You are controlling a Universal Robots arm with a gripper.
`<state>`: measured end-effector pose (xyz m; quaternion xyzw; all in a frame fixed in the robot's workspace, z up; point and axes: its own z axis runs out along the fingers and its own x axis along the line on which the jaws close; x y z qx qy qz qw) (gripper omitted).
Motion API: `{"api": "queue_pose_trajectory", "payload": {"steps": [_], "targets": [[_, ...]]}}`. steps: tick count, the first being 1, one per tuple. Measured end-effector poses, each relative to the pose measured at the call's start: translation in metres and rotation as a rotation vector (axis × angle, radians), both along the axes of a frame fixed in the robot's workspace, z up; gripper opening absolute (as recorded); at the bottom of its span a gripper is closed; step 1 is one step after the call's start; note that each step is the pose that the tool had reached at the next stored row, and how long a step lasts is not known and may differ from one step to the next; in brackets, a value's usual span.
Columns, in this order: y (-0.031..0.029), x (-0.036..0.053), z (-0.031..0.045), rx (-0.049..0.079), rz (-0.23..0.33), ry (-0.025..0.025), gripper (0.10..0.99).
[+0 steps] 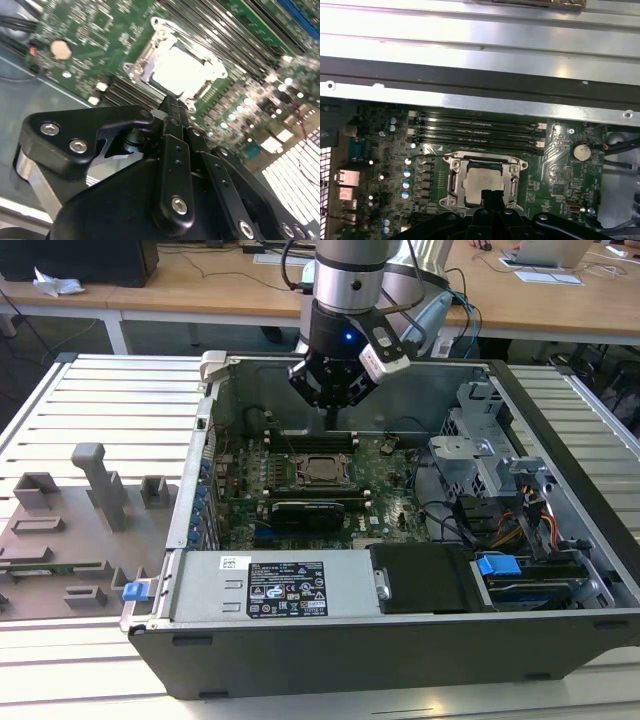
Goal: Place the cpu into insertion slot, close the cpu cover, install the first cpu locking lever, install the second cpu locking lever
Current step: 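Install the first cpu locking lever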
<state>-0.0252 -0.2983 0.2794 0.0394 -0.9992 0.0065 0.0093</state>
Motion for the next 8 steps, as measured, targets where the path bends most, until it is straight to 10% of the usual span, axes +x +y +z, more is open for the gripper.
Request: {"api": "queue_pose_trajectory", "payload": {"steps": [8], "targets": [[0.0001,-0.0018,-0.0002,0.000,0.000,0.0000,0.106]]}}
